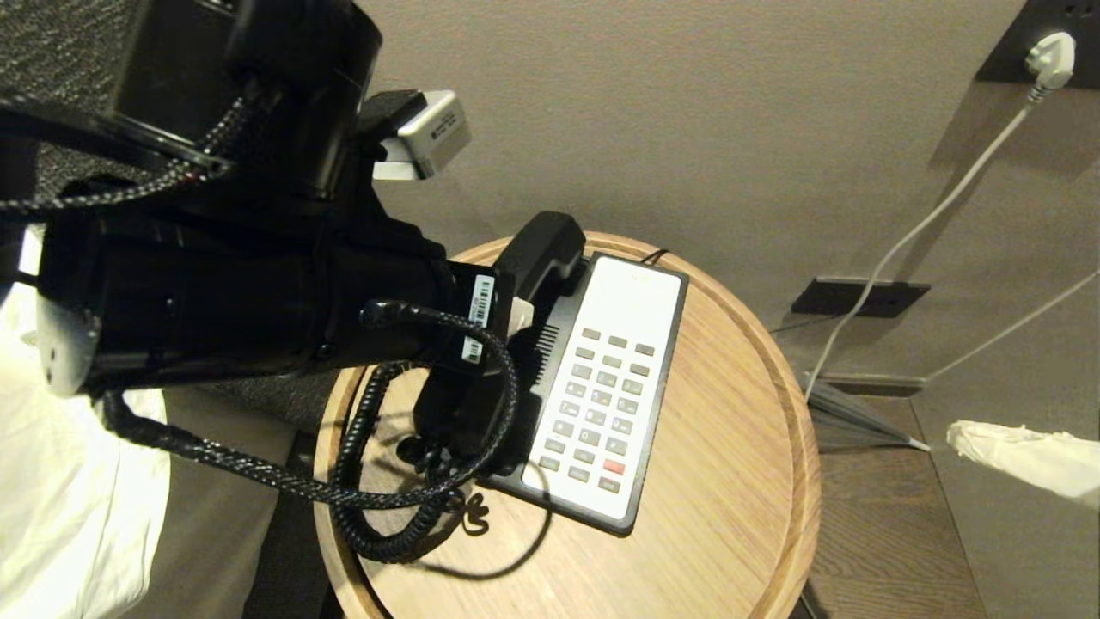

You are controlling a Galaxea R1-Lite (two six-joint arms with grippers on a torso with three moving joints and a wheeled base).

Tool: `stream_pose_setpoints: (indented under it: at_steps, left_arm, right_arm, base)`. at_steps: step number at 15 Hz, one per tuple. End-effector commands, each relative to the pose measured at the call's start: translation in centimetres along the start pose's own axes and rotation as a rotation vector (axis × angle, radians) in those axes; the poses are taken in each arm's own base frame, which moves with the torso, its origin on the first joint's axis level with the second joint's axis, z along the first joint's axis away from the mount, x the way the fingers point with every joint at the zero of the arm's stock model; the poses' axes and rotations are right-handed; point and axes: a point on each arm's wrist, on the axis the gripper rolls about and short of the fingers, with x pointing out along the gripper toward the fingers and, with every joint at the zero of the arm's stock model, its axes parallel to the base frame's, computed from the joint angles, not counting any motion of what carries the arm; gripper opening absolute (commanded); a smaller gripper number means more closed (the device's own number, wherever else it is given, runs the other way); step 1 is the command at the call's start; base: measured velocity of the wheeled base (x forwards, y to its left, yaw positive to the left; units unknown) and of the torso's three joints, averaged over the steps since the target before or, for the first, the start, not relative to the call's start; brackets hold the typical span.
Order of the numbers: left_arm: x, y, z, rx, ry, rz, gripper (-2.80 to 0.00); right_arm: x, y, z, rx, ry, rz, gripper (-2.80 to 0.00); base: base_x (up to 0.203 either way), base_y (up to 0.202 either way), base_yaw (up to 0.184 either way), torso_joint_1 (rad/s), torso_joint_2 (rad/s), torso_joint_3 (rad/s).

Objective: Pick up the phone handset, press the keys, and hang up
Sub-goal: Put the handset back

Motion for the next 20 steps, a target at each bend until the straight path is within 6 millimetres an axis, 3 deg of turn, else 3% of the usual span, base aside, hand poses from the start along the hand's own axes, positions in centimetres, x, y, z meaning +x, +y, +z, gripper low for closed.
stream_pose_setpoints:
  at_steps: [1,20]
  left_arm:
    - [0.7,-0.2,-0.2,0.004,0.016,0.016,-2.80]
    - [3.1,-0.5,-1.5,0.004,0.081,0.038,-2.80]
  right_arm:
    - [-0.1,0.0,0.0,0.003,-0.002,-0.001,-2.80]
    - [-0.2,-0.2,-0.1,0.008,-0.004,-0.001,-2.80]
  base:
    - [0.000,0.000,0.000,0.000,0.00,0.000]
    - [0.000,0.000,0.000,0.000,0.00,0.000]
